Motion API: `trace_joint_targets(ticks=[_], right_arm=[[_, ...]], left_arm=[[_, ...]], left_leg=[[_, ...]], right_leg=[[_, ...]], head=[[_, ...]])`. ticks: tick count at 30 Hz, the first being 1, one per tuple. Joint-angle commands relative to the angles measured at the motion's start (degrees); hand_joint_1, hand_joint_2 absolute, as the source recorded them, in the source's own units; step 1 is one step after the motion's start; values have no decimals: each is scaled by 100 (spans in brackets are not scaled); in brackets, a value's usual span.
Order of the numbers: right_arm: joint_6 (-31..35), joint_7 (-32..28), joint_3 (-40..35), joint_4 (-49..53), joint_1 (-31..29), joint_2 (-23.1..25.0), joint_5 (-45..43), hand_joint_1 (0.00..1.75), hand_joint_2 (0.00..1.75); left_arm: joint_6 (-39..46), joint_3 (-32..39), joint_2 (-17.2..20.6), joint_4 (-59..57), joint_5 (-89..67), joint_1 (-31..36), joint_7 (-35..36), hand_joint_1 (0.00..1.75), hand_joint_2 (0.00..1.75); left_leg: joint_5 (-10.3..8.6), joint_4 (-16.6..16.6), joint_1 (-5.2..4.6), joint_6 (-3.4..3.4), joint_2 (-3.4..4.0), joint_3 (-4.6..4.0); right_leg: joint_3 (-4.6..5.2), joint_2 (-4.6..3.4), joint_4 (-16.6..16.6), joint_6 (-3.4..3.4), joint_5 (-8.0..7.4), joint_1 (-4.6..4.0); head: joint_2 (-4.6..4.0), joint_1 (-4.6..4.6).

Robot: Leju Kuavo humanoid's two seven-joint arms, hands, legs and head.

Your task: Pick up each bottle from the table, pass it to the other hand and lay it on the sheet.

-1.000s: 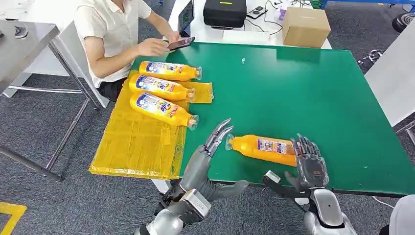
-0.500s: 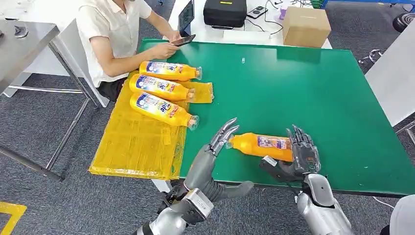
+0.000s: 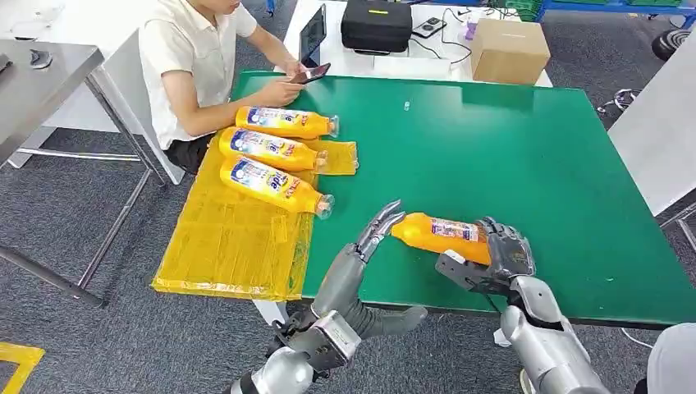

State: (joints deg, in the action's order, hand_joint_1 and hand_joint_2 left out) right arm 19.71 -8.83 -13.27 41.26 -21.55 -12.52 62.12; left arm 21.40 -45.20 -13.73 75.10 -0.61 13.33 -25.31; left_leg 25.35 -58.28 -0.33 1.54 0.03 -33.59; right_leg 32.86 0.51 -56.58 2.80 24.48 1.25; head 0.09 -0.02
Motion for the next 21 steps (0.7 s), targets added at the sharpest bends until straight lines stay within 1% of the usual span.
trace_joint_targets(ticks=[1,2,3,6,7,8,9,10,11,12,13,14,15,16,17,18,19,20,21], right_arm=[[-275,-470,-31,-554,312,46,-528,171,175],[-275,-470,-31,-554,312,46,-528,171,175],[-275,-470,-31,-554,312,46,-528,171,175],[-275,-470,-31,-554,312,46,-528,171,175],[-233,-476,-68,-484,335,38,-515,161,175],[-203,-555,-130,-416,364,8,-506,159,175],[-179,-744,17,-302,419,73,-789,154,175],[-98,-830,8,-183,468,87,-868,138,175],[-97,-976,95,-67,511,148,-1115,140,175],[-45,-1108,196,75,553,237,-1333,131,175],[-28,-1205,233,155,572,283,-1442,120,175],[-77,-1309,283,243,567,366,-1611,120,175],[-122,-1277,259,291,559,381,-1634,120,175],[-138,-1362,328,349,570,430,-1793,129,175],[-274,-1571,456,476,579,539,-2200,129,175],[-435,-1702,581,616,621,630,-2553,138,175],[-458,-1684,561,785,672,640,-2646,134,175],[-274,-1672,561,967,724,676,-2665,136,175],[-224,-1693,574,1076,748,731,-2741,134,175]], left_arm=[[-44,-119,95,-298,56,203,54,0,175],[-44,-119,95,-298,56,203,54,0,175],[-44,-119,95,-298,56,203,54,0,175],[-44,-119,95,-298,56,203,54,0,175],[-45,-107,90,-294,75,194,56,0,175],[-54,-87,82,-283,118,186,50,0,175],[-46,-38,62,-278,205,169,34,0,175],[-16,3,40,-272,289,154,-10,0,175],[40,27,21,-263,353,143,-103,0,175],[143,42,13,-241,350,129,-205,0,175],[192,2,37,-230,264,136,-277,0,175],[213,-71,75,-212,153,126,-350,0,175],[223,-95,94,-196,138,110,-361,0,175],[198,-133,122,-191,118,111,-368,0,175],[-57,-244,224,-193,181,71,-269,0,175],[-393,-306,293,-258,351,8,-87,0,175],[-706,-294,312,-359,606,-81,14,0,175],[-1830,-29,264,-591,1980,-302,727,0,175],[-1992,91,344,-722,2256,-413,691,0,175]], left_leg=[[-8,11,14,-11,-22,1],[-6,12,14,-11,-20,6],[-2,7,10,-8,-10,11],[-4,7,12,-9,-15,10],[-5,8,16,-12,-19,8],[-6,9,14,-11,-16,9],[-4,7,11,-9,-15,8],[-8,12,15,-12,-20,8],[-7,9,16,-12,-18,5],[-1,3,12,-7,-7,7],[-5,8,15,-12,-11,4],[-2,5,14,-10,-4,6],[0,6,12,-9,2,8],[-2,8,17,-14,0,4],[-1,6,14,-11,6,4],[1,5,9,-8,13,8],[-2,15,13,-15,16,11],[-2,14,16,-18,17,7],[-1,19,13,-17,20,15]], right_leg=[[-20,19,18,-15,-4,-15],[-38,17,21,-12,-5,-15],[-40,9,13,-7,-3,-10],[-39,10,13,-8,-4,-12],[-39,14,17,-13,-5,-17],[-38,10,16,-11,-6,-16],[-35,9,13,-7,-5,-12],[-38,14,20,-12,-8,-16],[-34,12,18,-11,-8,-17],[-32,3,9,-5,-4,-13],[-32,5,16,-11,-8,-16],[-32,-2,12,-9,-6,-15],[-32,-7,9,-8,-6,-13],[-31,-7,14,-13,-8,-17],[-29,-11,9,-11,-7,-14],[-30,-16,6,-7,-6,-10],[-31,-21,15,-15,-10,-14],[-29,-23,17,-18,-11,-17],[-33,-26,18,-16,-11,-14]], head=[[0,-2],[0,0],[0,0],[0,-2],[0,-2],[0,-2],[0,-2],[0,0],[0,-2],[0,0],[0,0],[0,-2],[0,0],[0,0],[0,0],[0,-2],[0,-2],[0,-2],[0,0]])
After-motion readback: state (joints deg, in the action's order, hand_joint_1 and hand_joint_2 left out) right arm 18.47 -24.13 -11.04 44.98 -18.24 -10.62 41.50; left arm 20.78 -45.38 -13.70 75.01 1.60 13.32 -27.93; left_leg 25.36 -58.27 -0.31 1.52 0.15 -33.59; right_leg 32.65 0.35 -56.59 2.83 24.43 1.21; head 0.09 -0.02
